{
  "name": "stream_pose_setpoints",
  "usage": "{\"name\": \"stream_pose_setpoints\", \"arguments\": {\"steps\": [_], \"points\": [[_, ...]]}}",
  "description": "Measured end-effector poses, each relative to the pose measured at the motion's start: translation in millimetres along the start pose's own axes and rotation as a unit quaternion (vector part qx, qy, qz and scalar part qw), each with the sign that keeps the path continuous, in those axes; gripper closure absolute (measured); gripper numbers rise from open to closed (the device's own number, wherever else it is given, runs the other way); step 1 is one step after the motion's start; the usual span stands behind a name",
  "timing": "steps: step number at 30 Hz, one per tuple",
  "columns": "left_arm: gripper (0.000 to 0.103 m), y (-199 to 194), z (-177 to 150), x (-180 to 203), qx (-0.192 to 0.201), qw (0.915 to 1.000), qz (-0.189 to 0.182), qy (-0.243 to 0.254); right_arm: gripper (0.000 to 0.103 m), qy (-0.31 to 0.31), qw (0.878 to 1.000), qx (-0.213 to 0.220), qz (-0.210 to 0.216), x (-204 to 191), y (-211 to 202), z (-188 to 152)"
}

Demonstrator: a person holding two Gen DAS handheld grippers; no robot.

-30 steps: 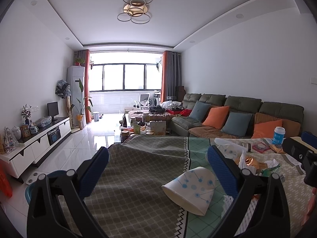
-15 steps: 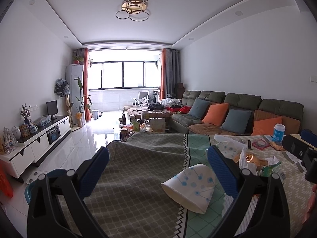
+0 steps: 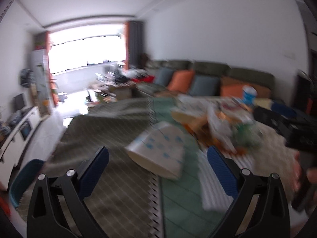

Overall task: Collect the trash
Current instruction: 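Grasp the white foam fruit net with the left gripper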

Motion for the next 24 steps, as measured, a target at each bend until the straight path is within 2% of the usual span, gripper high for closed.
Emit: {"name": "stream_pose_setpoints", "arguments": {"steps": [4,9,11,13,15,17,18,19,20,22,23,24], "points": [[0.004,5,-17,14,-0.038,0.9974,-0.057,0.023,0.007,-0.001,0.999,-0.025,-0.02,7,9,-3],[0.005,11,-32,25,-0.075,0.9907,-0.106,0.039,0.007,0.047,0.997,-0.031,-0.045,39,4,-5],[0.011,13,-33,29,-0.088,0.988,-0.119,0.045,0.007,0.063,0.996,-0.051,-0.034,51,7,-6],[0.022,17,-37,31,-0.099,0.9853,-0.132,0.046,0.009,0.075,0.994,-0.074,-0.013,59,13,-9],[0.026,19,-41,32,-0.107,0.9833,-0.141,0.043,0.02,0.084,0.992,-0.092,0.013,61,19,-13],[0.033,18,-42,29,-0.11,0.9816,-0.152,0.037,0.039,0.094,0.989,-0.109,0.039,59,25,-18],[0.04,18,-43,27,-0.113,0.9796,-0.163,0.032,0.046,0.097,0.988,-0.113,0.048,62,28,-20],[0.047,17,-40,26,-0.117,0.978,-0.171,0.027,0.059,0.1,0.987,-0.117,0.053,62,29,-21],[0.051,17,-40,25,-0.12,0.9762,-0.179,0.024,0.064,0.101,0.986,-0.118,0.057,62,28,-22],[0.07,14,-40,24,-0.124,0.9733,-0.192,0.021,0.078,0.106,0.985,-0.116,0.064,62,25,-21],[0.073,12,-40,23,-0.123,0.9725,-0.197,0.02,0.087,0.108,0.985,-0.113,0.067,62,21,-20],[0.079,11,-39,23,-0.121,0.9722,-0.199,0.019,0.092,0.109,0.986,-0.111,0.068,64,18,-19]]}}
Point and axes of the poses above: each gripper's, at about its wrist camera, not at the fingertips, and y roughly the way its jaws point, x to its right, z to its top, the point moved 1 cm from there along y, roughly the way its jaws point, and after that the axes turned 5 degrees about z, right-handed, at the moved point
